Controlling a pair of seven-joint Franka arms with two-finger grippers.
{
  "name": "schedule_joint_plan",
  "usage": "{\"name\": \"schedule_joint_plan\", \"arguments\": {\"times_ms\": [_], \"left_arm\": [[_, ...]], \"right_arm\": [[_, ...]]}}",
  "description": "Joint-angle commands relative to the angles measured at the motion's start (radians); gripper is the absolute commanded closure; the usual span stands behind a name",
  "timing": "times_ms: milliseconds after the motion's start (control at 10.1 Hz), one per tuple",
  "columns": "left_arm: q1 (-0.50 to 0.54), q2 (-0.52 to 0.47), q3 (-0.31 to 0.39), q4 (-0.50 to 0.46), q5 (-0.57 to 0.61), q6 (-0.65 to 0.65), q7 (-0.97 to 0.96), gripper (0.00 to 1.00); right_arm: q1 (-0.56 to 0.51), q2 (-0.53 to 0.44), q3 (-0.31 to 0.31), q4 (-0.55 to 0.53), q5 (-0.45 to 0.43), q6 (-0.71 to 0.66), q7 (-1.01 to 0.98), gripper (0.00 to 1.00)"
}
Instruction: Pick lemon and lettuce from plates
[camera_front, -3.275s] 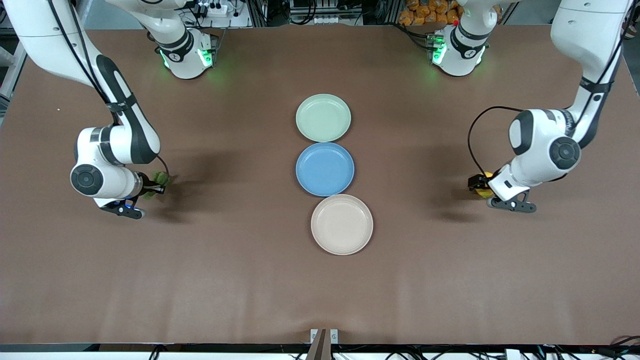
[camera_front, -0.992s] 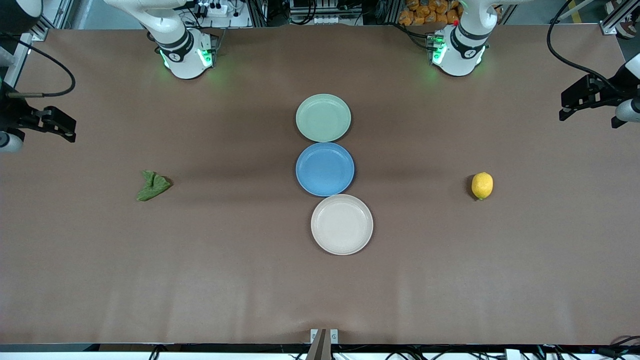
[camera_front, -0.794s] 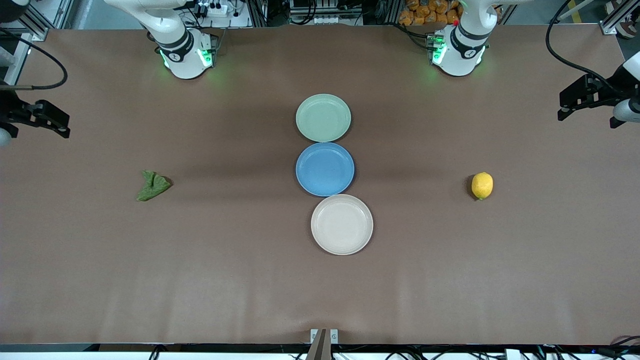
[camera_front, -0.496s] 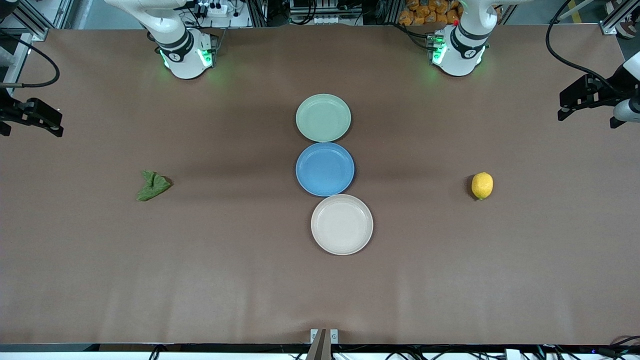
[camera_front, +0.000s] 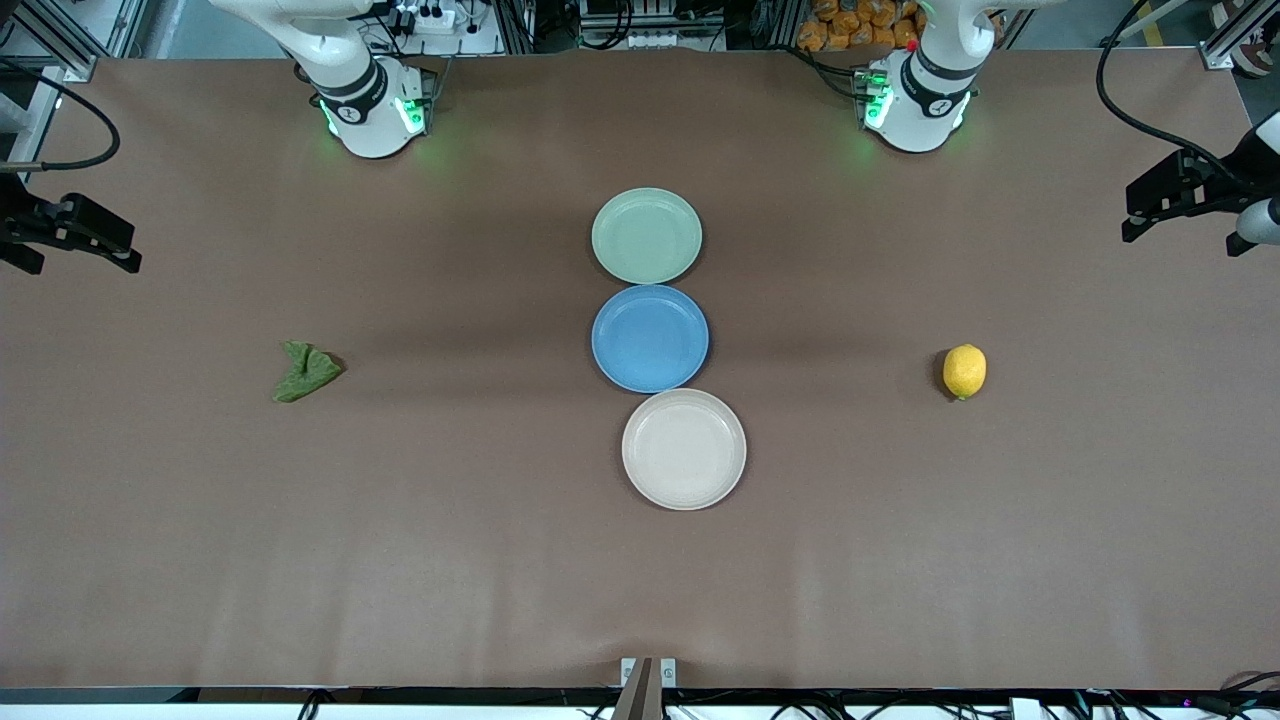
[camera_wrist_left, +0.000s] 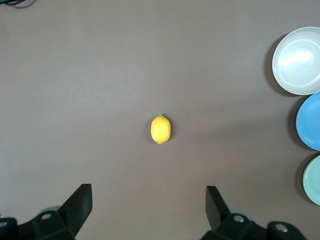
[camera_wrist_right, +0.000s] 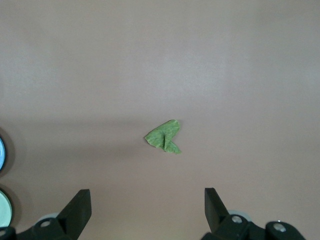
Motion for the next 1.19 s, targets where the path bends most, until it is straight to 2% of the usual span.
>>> {"name": "schedule_joint_plan", "arguments": {"times_ms": [0, 397, 595, 1092], "left_arm": [[-0.003, -0.006, 0.005, -0.005, -0.007, 0.003, -0.001, 0.0], [-0.006, -0.003, 0.001, 0.004, -0.038, 0.003, -0.004, 0.0], [-0.004, -0.005, -0.001, 0.004, -0.07, 0.0, -0.096, 0.0], [-0.003, -0.005, 0.004, 0.004, -0.066, 0.0, -0.102, 0.0]], "right_arm": [[-0.015, -0.003, -0.004, 0.011, 0.025, -0.012, -0.019, 0.0], [-0.012, -0.005, -0.019, 0.012, 0.026, -0.01, -0.007, 0.0], [-0.012, -0.005, -0.019, 0.012, 0.026, -0.009, -0.007, 0.0], [-0.012, -0.005, -0.019, 0.012, 0.031, -0.009, -0.005, 0.0]]}}
